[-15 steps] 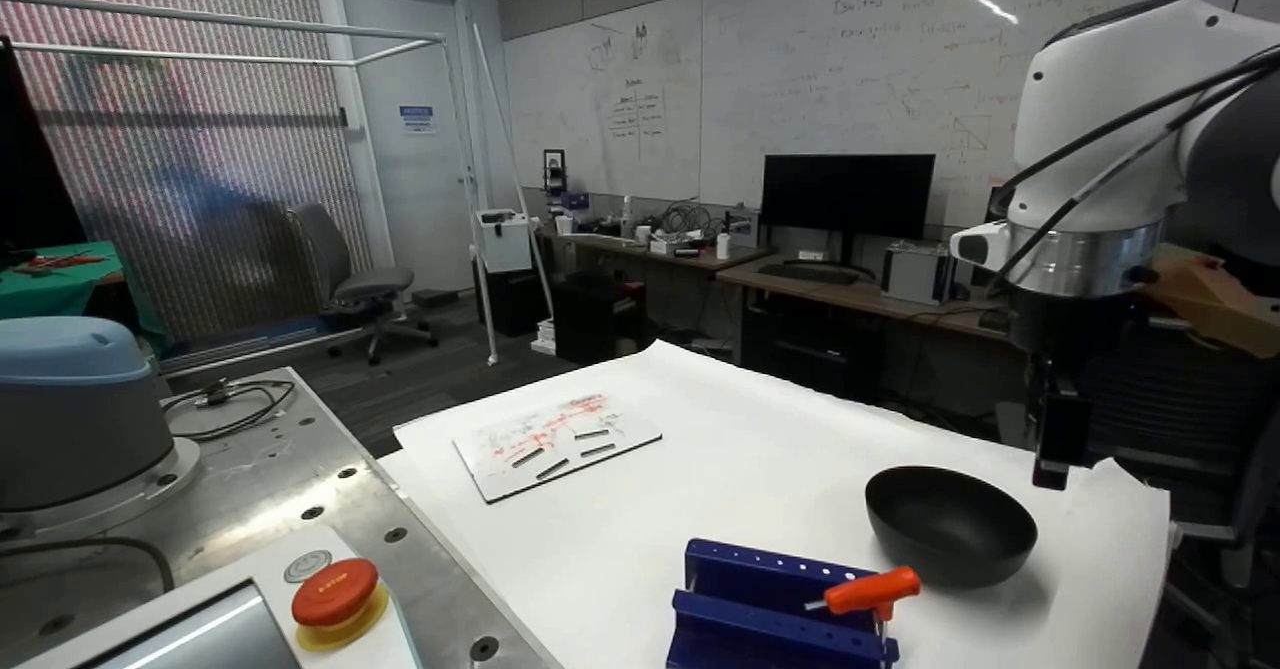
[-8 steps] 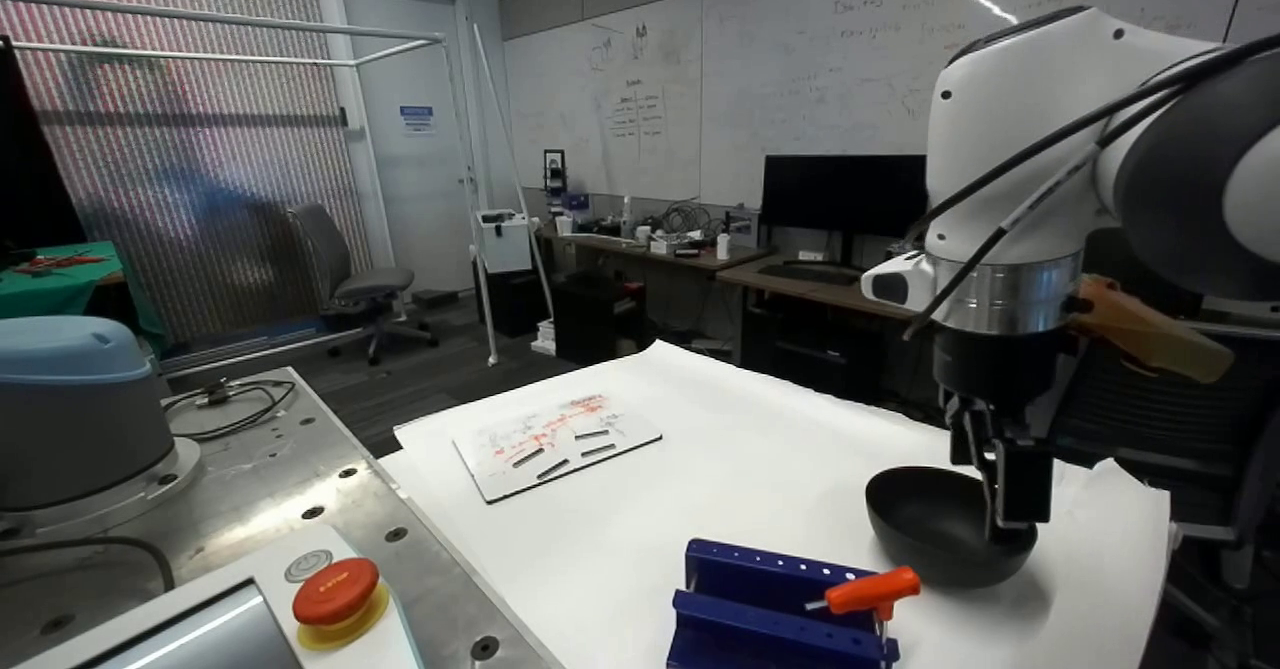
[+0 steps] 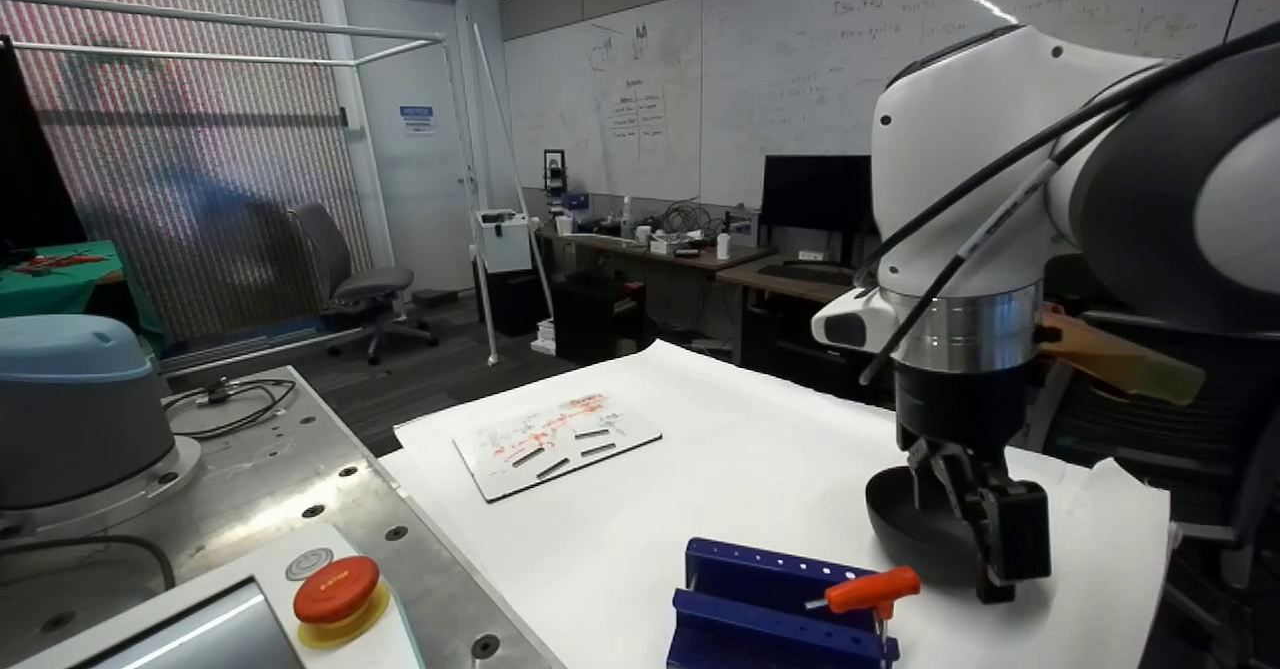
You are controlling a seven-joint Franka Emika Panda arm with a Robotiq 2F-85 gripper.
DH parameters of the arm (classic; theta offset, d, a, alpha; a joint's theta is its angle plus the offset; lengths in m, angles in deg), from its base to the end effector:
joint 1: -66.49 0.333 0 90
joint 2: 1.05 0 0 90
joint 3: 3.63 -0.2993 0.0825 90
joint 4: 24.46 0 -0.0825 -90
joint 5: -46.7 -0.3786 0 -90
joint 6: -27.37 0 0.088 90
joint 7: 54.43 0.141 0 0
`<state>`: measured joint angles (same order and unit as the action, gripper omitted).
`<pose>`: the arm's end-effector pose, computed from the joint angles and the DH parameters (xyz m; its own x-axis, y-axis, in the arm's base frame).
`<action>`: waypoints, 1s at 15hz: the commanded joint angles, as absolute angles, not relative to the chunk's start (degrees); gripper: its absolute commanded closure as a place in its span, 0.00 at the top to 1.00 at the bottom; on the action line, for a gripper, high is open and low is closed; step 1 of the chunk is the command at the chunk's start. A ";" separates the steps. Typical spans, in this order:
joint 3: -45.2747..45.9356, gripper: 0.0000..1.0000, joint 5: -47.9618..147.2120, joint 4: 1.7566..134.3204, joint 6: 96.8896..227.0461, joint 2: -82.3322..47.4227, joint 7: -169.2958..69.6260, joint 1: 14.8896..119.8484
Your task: Put the orange wrench in the bowl
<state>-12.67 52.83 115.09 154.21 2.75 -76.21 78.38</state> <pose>0.4239 0.1544 0.2705 0.6760 0.7149 -0.1789 0.7289 -0.6843 0.0198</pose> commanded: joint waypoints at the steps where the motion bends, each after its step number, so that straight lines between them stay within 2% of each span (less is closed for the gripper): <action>1: -13.90 1.00 57.26 113.19 158.06 -0.93 -75.73 78.40; 8: -16.06 1.00 58.28 109.37 159.63 -7.48 -76.91 79.08; 9: -16.44 0.75 58.93 108.66 159.50 -8.09 -76.16 79.33; 10: -16.68 0.73 59.65 108.12 159.50 -8.56 -75.70 79.51; 11: -16.83 0.66 60.50 107.64 159.41 -8.95 -74.81 79.76; 12: -16.93 0.56 61.11 107.11 159.21 -9.35 -74.40 79.94; 15: -16.90 0.33 63.39 106.47 158.76 -9.65 -71.83 80.34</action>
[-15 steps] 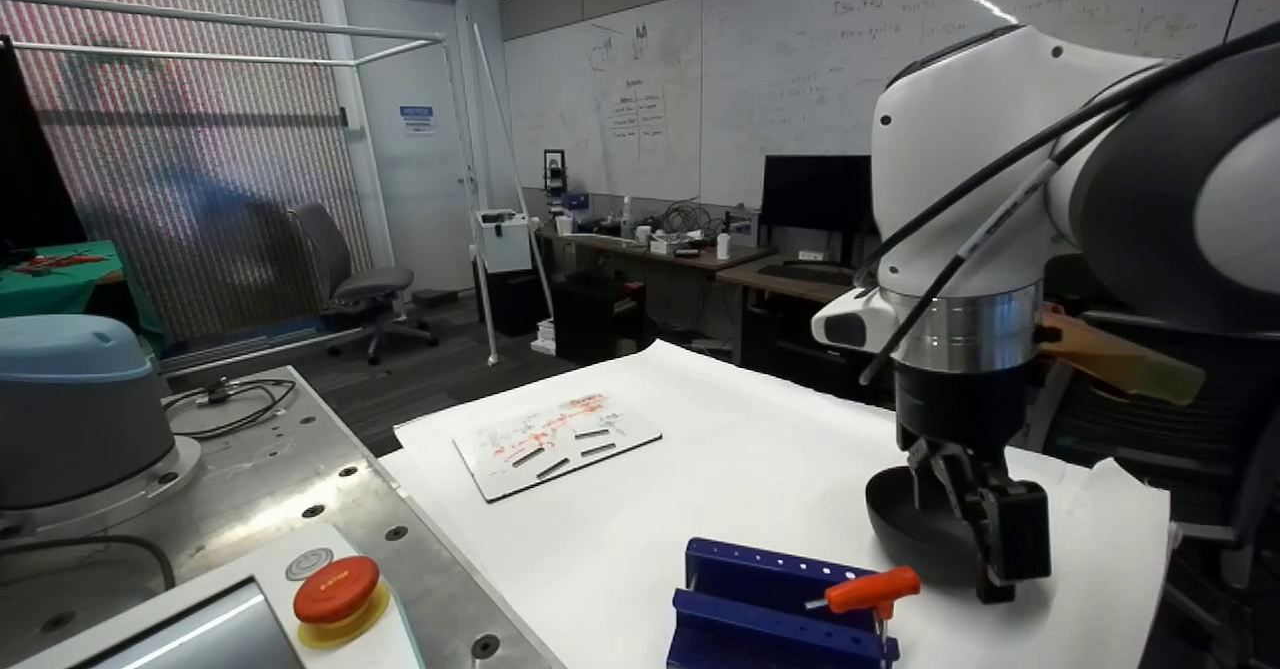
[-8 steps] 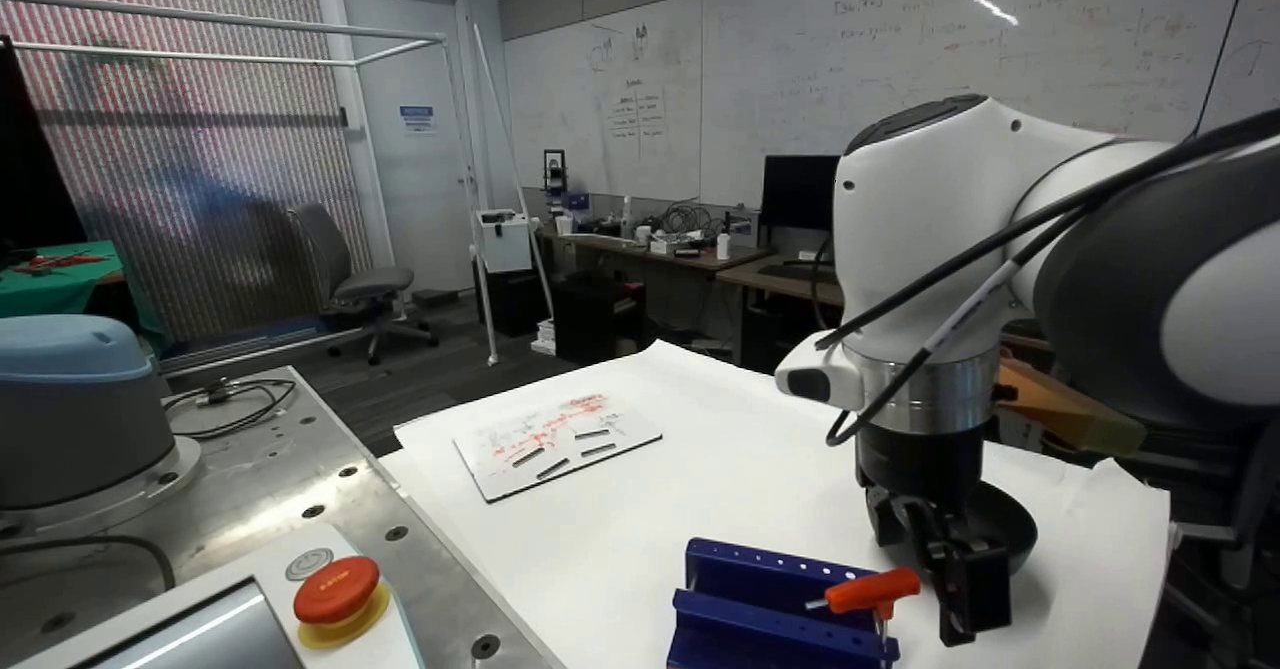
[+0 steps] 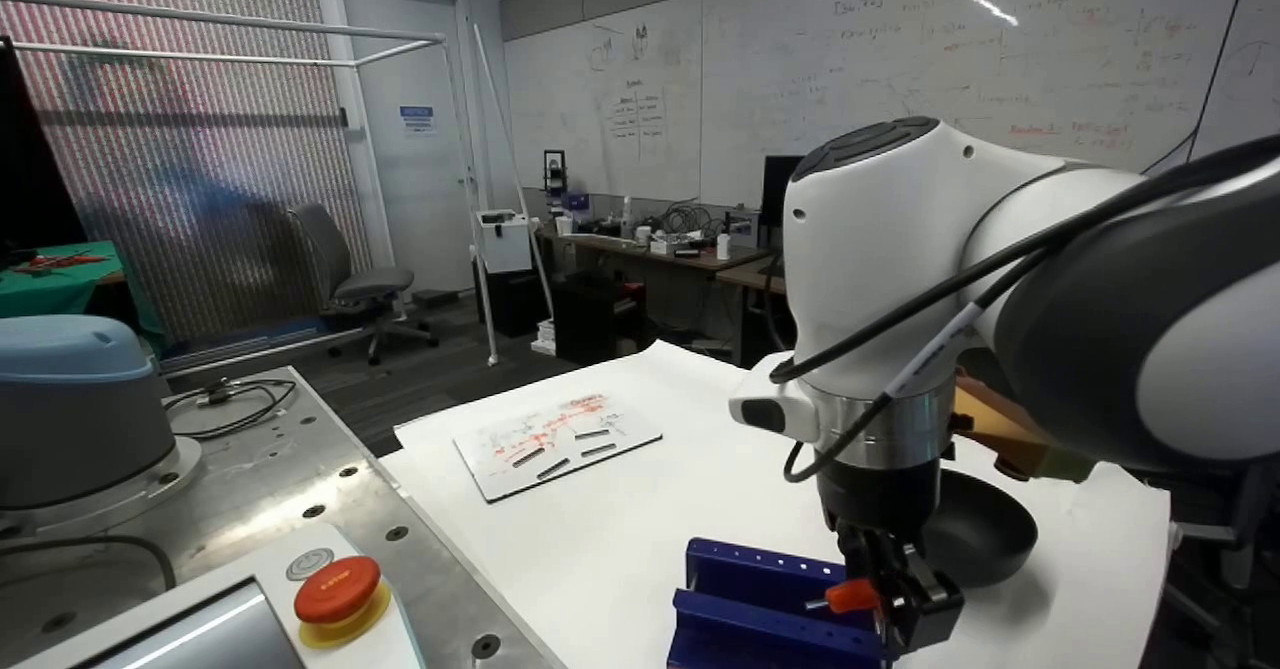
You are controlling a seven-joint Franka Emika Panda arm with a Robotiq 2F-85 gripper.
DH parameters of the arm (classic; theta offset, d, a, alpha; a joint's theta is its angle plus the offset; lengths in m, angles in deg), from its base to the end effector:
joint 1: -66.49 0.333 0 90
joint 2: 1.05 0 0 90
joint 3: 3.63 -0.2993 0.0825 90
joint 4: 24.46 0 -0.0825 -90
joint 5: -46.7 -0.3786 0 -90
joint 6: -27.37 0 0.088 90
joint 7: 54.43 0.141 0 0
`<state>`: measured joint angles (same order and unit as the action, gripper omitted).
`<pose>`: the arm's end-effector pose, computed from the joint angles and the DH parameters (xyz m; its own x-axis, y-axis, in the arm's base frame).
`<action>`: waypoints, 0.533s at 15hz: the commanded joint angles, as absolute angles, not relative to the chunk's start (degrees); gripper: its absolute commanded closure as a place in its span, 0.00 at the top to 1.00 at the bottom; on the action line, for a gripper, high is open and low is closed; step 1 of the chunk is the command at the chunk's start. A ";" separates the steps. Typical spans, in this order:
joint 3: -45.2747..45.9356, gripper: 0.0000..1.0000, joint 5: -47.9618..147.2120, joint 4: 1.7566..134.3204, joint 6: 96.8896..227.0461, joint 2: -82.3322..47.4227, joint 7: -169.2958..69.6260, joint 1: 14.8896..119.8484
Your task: Put the orange wrench in the bowl
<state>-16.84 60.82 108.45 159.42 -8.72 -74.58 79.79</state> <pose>0.4455 0.2122 0.2283 0.5416 0.8196 -0.1867 0.8393 -0.5397 0.0656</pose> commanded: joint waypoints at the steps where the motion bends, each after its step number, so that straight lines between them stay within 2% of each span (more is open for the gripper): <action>1: -16.85 0.26 64.07 106.32 158.67 -9.72 -71.16 80.39; 4: -16.47 0.02 66.82 106.33 158.19 -9.53 -68.42 80.44; 5: -16.39 0.03 67.53 106.34 157.90 -9.43 -67.62 80.45; 6: -16.39 0.07 68.04 106.25 157.62 -9.46 -67.05 80.46; 8: -16.55 0.07 69.15 105.78 156.42 -9.02 -65.81 80.77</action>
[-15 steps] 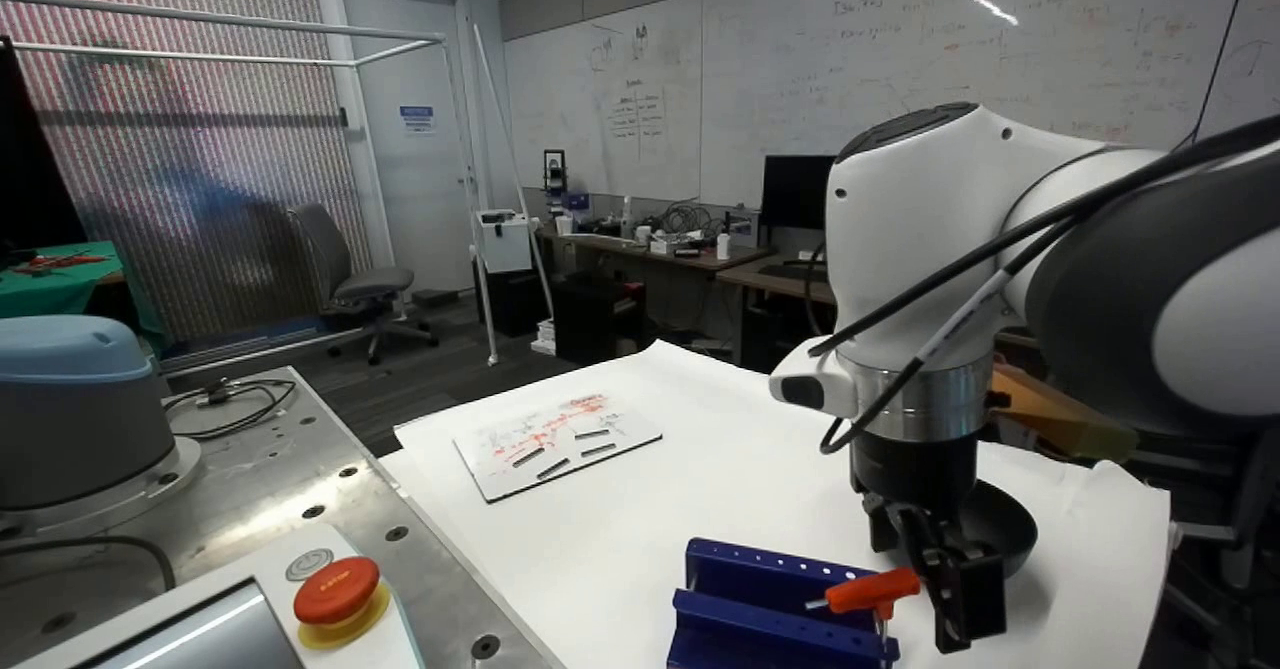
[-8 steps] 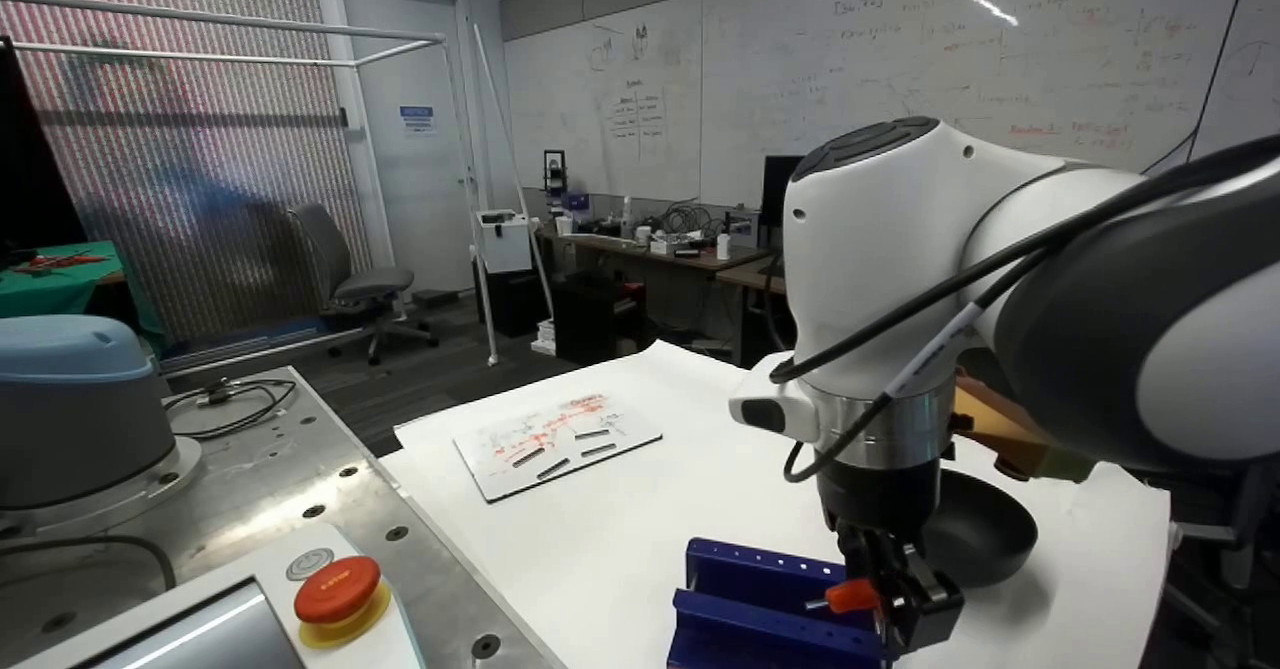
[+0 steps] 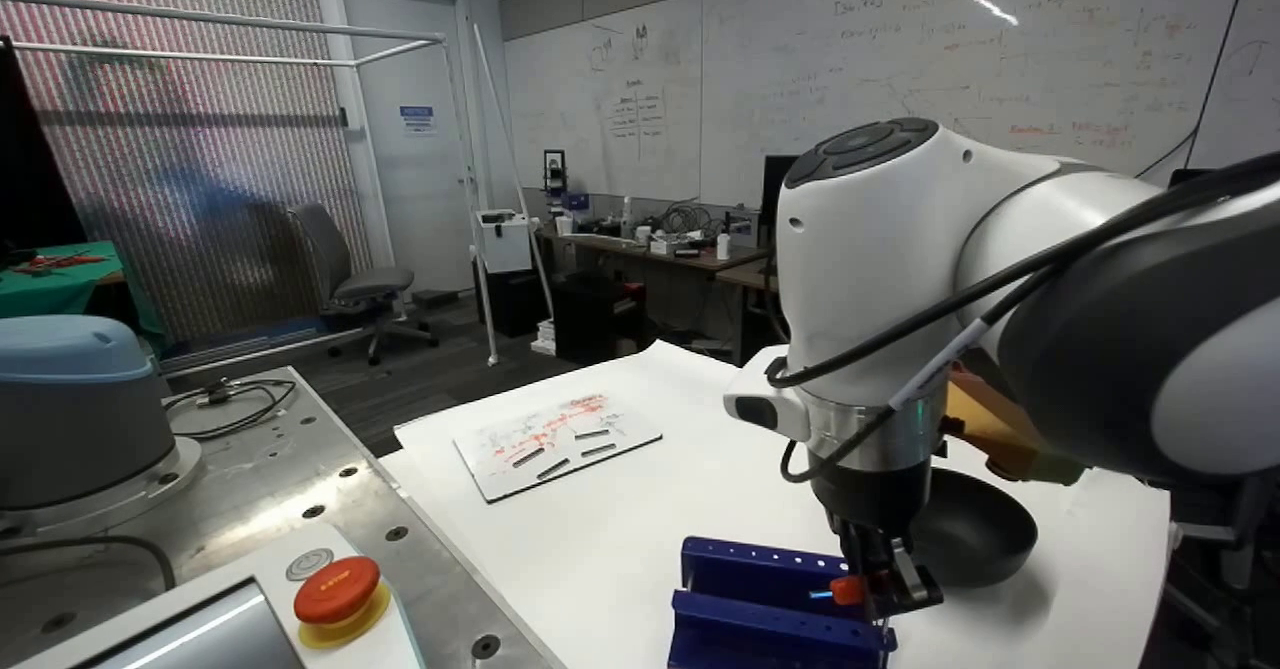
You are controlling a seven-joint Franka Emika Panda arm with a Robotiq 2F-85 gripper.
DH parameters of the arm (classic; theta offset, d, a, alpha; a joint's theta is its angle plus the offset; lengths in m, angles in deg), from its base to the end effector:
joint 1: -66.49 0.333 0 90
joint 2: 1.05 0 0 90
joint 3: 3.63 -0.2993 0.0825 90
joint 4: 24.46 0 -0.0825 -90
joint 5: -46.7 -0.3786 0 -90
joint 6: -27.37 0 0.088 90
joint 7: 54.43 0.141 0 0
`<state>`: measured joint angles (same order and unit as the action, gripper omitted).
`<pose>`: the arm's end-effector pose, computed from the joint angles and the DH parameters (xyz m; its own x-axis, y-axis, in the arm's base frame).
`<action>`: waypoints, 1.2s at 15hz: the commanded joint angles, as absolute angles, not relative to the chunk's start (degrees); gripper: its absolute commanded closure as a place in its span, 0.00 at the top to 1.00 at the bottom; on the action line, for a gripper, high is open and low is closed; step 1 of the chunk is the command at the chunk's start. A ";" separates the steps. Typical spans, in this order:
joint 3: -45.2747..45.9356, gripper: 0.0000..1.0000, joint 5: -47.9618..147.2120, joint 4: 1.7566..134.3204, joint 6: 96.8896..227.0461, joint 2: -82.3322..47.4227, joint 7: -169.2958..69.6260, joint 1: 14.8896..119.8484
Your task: Put the orange wrench in the bowl
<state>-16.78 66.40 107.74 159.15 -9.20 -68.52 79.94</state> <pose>0.4510 0.2108 0.2293 0.5743 0.7930 -0.2033 0.8186 -0.5569 0.1403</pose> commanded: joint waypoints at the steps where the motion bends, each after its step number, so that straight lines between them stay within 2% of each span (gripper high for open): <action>1: -16.64 0.07 69.71 105.57 155.66 -8.62 -65.14 80.96; 14: -18.97 0.09 68.25 102.80 140.05 2.99 -57.87 82.68; 18: -19.64 0.09 74.80 104.92 140.82 7.86 -49.89 81.70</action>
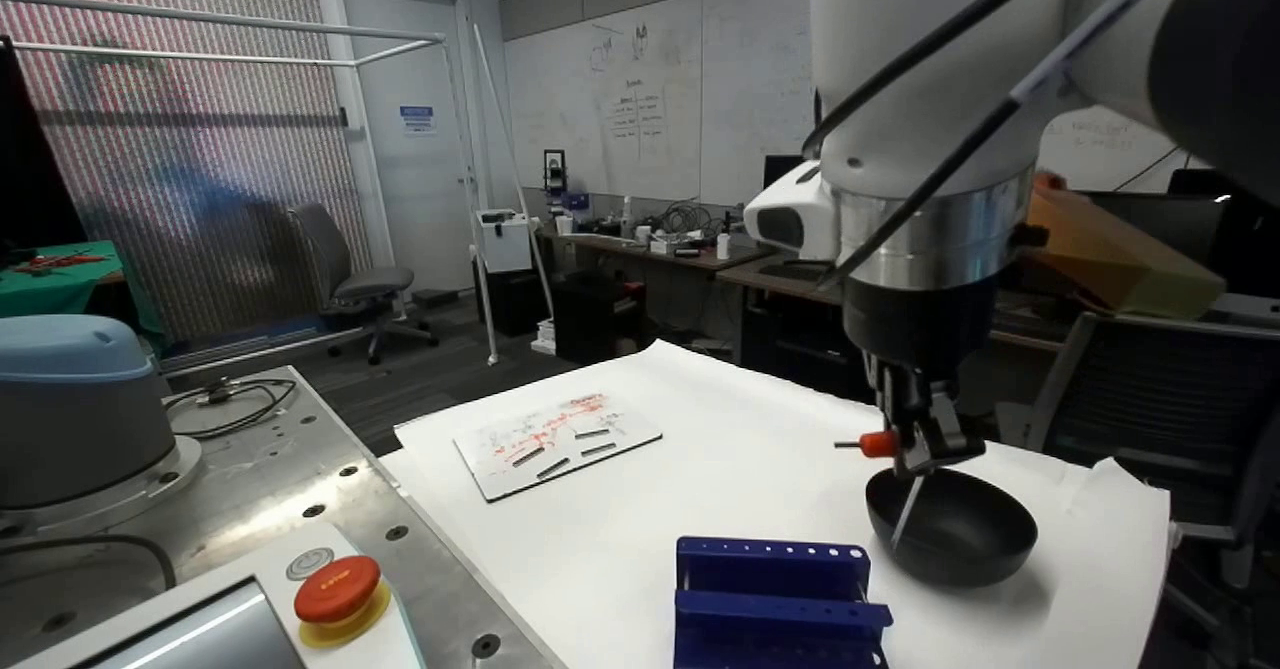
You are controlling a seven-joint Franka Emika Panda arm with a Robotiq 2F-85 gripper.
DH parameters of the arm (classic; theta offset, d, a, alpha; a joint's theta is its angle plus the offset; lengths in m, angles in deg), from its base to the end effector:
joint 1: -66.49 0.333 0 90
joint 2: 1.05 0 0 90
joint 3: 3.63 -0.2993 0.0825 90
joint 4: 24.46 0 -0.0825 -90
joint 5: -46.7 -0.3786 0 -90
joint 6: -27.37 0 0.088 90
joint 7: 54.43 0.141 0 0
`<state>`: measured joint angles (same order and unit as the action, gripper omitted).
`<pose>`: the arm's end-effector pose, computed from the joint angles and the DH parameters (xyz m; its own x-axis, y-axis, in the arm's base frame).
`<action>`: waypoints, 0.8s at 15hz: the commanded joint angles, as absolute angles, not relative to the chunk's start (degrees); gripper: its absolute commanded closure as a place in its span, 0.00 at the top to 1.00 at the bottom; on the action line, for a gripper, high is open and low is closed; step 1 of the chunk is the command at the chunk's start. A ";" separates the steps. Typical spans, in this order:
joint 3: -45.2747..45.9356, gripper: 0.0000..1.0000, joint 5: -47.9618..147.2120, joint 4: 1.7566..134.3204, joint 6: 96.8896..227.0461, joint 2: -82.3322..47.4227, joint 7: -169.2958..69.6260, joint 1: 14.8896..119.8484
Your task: Put the orange wrench in the bowl
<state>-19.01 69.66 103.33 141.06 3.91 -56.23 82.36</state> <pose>0.4359 0.2218 0.3548 0.7294 0.6532 -0.2030 0.6779 -0.6508 0.3420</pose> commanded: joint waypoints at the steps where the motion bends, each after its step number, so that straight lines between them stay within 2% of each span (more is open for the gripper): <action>1: -19.39 0.09 77.22 105.52 141.26 8.02 -47.22 81.02; 6: -17.20 0.09 83.03 107.25 139.41 4.97 -39.21 77.23; 12: -12.73 0.09 84.93 106.89 140.09 -5.20 -34.44 73.92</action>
<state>-14.24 82.57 108.42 139.23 -0.60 -37.88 74.66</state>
